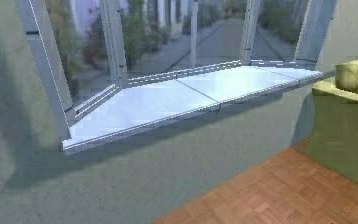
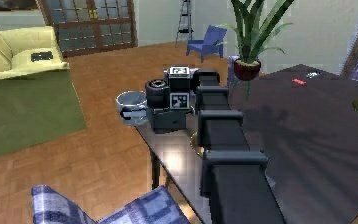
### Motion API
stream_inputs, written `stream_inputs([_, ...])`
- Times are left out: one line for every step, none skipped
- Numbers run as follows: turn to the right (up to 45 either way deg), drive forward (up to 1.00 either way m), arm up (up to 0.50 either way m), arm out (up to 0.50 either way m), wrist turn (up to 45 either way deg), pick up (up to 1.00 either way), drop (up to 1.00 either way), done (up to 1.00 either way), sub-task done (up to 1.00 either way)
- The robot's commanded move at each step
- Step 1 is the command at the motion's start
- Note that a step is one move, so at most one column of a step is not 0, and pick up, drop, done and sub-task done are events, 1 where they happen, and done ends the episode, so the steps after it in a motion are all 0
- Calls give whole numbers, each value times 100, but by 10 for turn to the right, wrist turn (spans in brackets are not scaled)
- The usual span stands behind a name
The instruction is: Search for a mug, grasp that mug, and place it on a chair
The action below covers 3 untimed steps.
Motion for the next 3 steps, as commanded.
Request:
stream_inputs([0,0,-34,0,0,0,0,0,0])
stream_inputs([0,0,-32,0,0,0,0,0,0])
stream_inputs([0,0,0,0,0,0,100,0,0])
